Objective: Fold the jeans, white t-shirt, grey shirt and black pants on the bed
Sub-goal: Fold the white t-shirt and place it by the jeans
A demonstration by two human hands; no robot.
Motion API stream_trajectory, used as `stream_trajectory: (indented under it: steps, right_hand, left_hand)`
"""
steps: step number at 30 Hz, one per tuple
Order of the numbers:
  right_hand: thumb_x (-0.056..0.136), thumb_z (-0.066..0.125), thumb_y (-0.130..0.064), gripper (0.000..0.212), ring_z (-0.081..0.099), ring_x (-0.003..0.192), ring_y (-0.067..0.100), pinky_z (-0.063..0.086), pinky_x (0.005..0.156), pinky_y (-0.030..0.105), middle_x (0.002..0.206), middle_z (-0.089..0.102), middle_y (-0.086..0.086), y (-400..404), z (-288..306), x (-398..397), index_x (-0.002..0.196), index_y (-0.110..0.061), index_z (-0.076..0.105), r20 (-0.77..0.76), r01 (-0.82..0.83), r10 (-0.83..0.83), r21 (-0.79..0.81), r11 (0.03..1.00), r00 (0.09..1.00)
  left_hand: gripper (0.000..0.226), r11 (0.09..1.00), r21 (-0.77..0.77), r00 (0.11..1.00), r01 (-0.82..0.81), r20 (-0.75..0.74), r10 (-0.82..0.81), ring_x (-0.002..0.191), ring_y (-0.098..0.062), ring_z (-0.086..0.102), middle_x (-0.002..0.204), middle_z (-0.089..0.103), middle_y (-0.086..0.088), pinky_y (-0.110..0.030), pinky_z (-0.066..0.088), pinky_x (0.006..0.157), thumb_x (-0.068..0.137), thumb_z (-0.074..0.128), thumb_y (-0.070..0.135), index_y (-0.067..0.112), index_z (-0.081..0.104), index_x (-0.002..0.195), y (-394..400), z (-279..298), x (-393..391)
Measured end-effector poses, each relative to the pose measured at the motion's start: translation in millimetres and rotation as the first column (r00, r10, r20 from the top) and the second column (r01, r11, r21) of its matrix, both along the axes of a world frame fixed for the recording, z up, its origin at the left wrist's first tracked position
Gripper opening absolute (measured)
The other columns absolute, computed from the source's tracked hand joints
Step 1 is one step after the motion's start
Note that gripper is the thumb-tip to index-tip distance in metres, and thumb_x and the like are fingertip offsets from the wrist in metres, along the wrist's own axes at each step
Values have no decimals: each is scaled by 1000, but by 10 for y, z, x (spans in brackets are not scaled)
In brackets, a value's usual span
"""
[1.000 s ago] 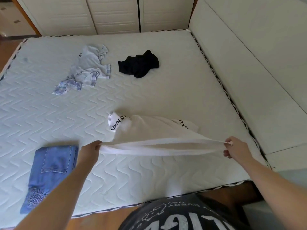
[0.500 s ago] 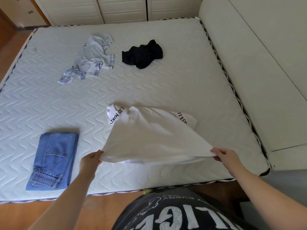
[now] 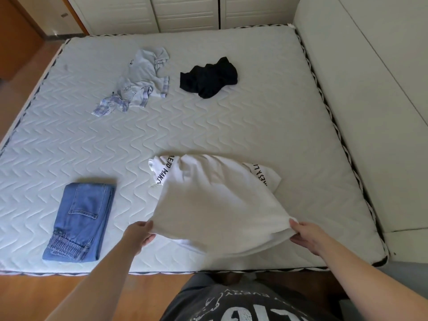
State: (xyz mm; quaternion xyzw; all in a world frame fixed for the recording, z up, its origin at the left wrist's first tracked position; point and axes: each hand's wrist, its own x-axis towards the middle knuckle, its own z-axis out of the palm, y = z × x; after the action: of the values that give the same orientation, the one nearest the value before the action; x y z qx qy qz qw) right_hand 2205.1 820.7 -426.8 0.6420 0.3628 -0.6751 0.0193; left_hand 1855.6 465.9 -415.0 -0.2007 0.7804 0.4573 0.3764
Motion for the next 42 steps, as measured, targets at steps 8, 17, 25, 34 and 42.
stream_trajectory:
  steps: [8,17,25,34,42]
  right_hand:
    - [102,49,-10,37,54,125,33,47,102,39,138,51,26,1119,958,-1773,135,6,44,-370,305,-233,148,941,899]
    - [98,53,-3,2,64,101,22,55,82,37,130,57,17,3050,3615,-2963,100,-4,52,-662,490,-99,437,754,743]
    - [97,54,1,7,64,98,19,59,71,29,103,61,9,3289,4745,-2945,93,-4,54,-766,578,-67,422,699,640]
    - [98,52,1,11,60,85,14,57,82,29,105,59,9,3003,3231,-2488,88,-4,53,-638,512,-196,356,782,744]
    - [97,54,0,9,66,55,6,52,45,15,89,58,5,2455,550,-1739,91,-7,57,-355,501,-406,234,834,842]
  left_hand:
    - [9,968,251,998,16,56,-31,52,-16,62,54,61,-11,-34,55,85,90,62,-8,-5,59,82,1377,905,-1464]
    - [6,854,520,925,14,-332,186,85,-21,64,105,60,-13,-25,56,45,100,48,-1,2,53,100,2833,3683,-3612]
    - [16,767,618,861,176,-474,184,57,-14,68,94,64,-8,-26,60,67,100,51,1,7,50,85,3124,5062,-3688]
    - [15,839,542,946,45,-294,139,72,-18,65,82,66,-9,-31,62,70,91,61,-5,7,54,86,2750,3260,-3149]
    - [14,924,342,965,-168,-133,225,71,-18,55,80,57,-12,-18,53,43,93,55,-8,3,59,87,1989,285,-2277]
